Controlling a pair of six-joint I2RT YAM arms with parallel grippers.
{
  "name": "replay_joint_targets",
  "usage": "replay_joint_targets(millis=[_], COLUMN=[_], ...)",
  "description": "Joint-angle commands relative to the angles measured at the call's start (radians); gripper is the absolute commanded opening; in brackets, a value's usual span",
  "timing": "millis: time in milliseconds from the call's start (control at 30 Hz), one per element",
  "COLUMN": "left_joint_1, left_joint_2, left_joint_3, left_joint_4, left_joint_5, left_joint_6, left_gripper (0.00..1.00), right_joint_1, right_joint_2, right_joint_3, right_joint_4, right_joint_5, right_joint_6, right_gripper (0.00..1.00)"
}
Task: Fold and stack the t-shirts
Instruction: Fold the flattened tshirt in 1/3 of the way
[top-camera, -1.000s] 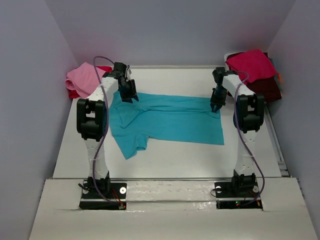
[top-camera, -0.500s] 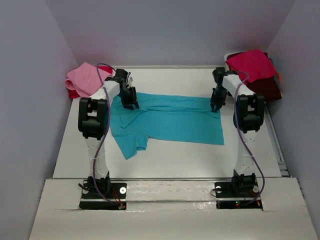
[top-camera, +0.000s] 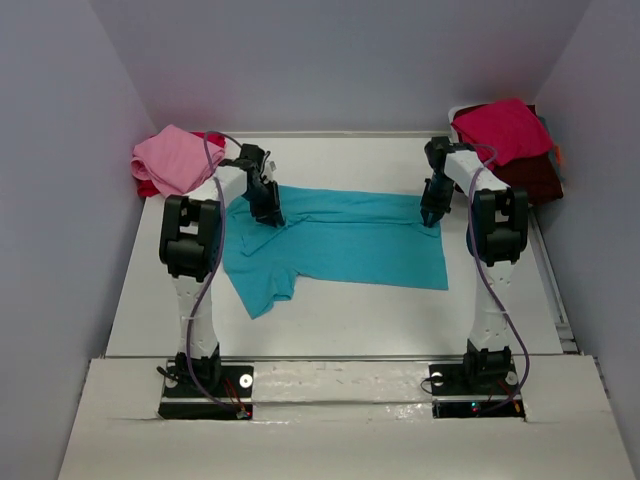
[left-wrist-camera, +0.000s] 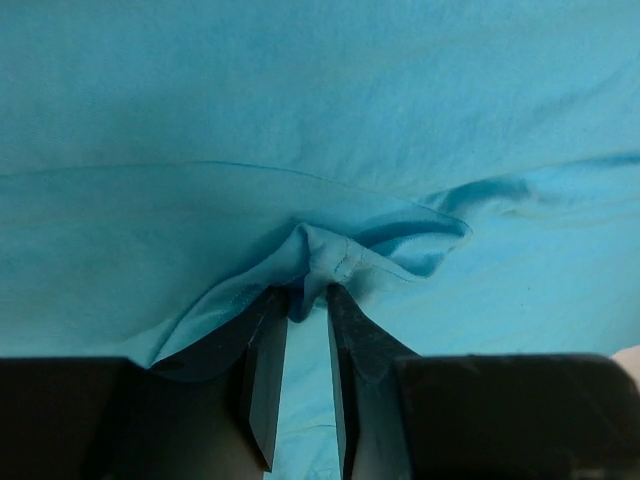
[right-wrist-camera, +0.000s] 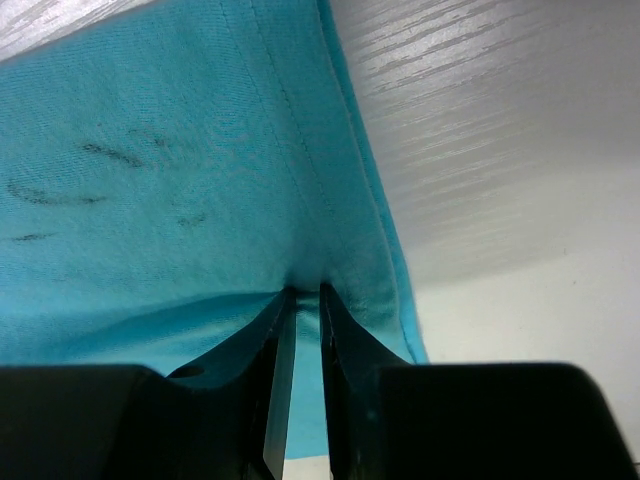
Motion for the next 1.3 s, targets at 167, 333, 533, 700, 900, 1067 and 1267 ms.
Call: replay_joint_targets(millis=[167, 333, 533, 700, 900, 1067, 1267], left_joint_1=[-0.048, -0.068, -0.088, -0.088, -0.088, -0.088, -0.088], left_joint_2=[-0.191, -0.25, -0.281, -0.283, -0.24, -0.186, -0.139], left_joint_3=[-0.075, -0.107, -0.159, -0.181, -0.09, -0.009, 0.028], left_joint_4=[-0.016, -0.028, -0.038, -0.016, -0.019, -0.047, -0.045], left_joint_5=[0.014, 0.005, -0.011, -0.098, -0.164, -0.189, -0.187], left_joint_6=[0.012, 0.006, 0.003, -0.008, -0.018, -0.009, -0.006], left_gripper=[0.29, 0.26, 0.25, 0.27, 0.43, 0.49, 0.46], right_joint_1=[-0.008, -0.008, -0.008, -0.008, -0.008, -0.008, -0.008], right_joint_2=[-0.022, -0.022, -0.021, -0.027, -0.033, -0.042, -0.045], right_joint_3=[-0.015, -0.012, -0.015, -0.023, -0.034, -0.048, -0.049], right_joint_4=[0.008, 0.008, 0.01, 0.014, 0.014, 0.019, 0.019], right_joint_5=[0.003, 0.003, -0.002, -0.007, -0.002, 0.0, 0.003], right_joint_6=[0.007, 0.008, 0.01, 0.011, 0.008, 0.008, 0.007], right_gripper=[0.21, 0.21, 0.21, 0.21, 0.21, 0.21, 0.21])
